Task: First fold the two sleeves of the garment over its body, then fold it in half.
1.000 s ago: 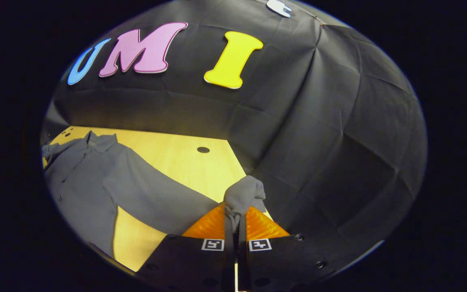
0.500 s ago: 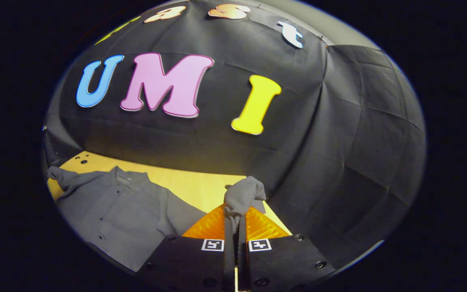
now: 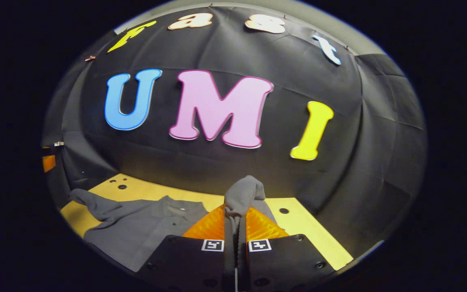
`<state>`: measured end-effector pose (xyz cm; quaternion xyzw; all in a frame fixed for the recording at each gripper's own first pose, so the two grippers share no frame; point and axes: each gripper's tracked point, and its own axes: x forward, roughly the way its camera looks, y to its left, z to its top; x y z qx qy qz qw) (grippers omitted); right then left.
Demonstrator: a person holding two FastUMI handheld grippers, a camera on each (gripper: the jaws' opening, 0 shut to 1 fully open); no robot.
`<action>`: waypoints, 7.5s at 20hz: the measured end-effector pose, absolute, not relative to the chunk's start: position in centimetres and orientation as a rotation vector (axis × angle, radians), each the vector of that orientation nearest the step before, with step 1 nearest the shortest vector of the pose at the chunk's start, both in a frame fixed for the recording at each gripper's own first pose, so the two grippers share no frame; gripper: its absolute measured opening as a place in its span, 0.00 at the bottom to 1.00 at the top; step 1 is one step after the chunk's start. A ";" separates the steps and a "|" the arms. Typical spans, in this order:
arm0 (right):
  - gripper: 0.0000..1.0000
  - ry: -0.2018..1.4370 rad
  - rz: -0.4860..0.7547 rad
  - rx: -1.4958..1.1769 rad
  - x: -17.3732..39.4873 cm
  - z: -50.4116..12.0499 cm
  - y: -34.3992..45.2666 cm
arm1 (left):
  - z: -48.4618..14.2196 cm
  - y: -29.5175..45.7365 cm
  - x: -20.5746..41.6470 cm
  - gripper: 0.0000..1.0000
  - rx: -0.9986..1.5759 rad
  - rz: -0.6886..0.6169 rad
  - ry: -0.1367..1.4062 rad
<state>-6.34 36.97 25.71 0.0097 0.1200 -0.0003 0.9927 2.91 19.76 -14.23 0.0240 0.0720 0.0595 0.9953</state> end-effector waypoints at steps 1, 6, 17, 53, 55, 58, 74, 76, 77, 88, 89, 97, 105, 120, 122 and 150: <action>0.07 0.241 0.023 0.026 -5.8 25.6 38.8 | -14.7 21.0 3.1 0.97 0.046 0.127 0.150; 0.07 0.268 0.123 0.041 -3.4 23.4 46.9 | -18.4 26.8 3.6 0.97 0.028 0.171 0.201; 0.07 0.453 0.311 0.060 -1.6 12.2 61.7 | -28.0 36.0 6.7 0.98 0.059 0.229 0.297; 0.82 0.623 0.510 0.204 -12.3 12.9 62.0 | -45.0 40.9 14.4 0.86 -0.089 0.226 0.640; 0.82 0.626 0.503 0.196 -12.9 12.8 61.2 | -45.0 43.1 13.8 0.46 -0.025 0.289 0.656; 0.82 0.627 0.490 0.209 -13.6 13.1 60.1 | -43.2 42.1 14.1 0.05 -0.031 0.300 0.617; 0.82 0.563 0.351 0.249 -15.0 15.4 48.8 | -23.2 30.5 15.1 0.05 -0.024 0.179 0.249; 0.82 0.562 0.328 0.252 -15.3 15.1 47.0 | -21.0 28.1 14.8 0.05 -0.031 0.162 0.211; 0.82 0.562 0.314 0.256 -15.6 15.0 46.0 | -20.1 26.6 14.8 0.05 -0.036 0.145 0.199; 0.92 0.580 0.191 0.267 -17.5 12.8 36.2 | -17.7 8.9 14.8 0.05 -0.044 -0.050 0.200; 0.97 0.585 0.184 0.271 -17.7 12.4 35.4 | -17.9 7.6 14.8 0.05 -0.041 -0.061 0.207; 0.99 0.622 0.144 0.292 -19.0 10.0 30.4 | -22.3 -4.0 15.7 0.05 -0.028 -0.179 0.293; 0.99 0.670 0.133 0.313 -19.7 7.2 27.3 | -30.6 -13.0 14.7 0.05 0.067 -0.283 0.425; 0.99 0.690 0.172 0.316 -19.6 6.1 26.2 | -38.2 -18.4 11.6 0.24 0.074 -0.352 0.554; 0.99 0.686 0.184 0.315 -19.8 6.4 26.4 | -38.1 -19.2 11.1 0.43 0.061 -0.379 0.550; 0.99 0.833 0.117 0.200 -33.1 5.1 29.6 | -33.8 2.6 -7.1 0.98 0.001 -0.210 0.612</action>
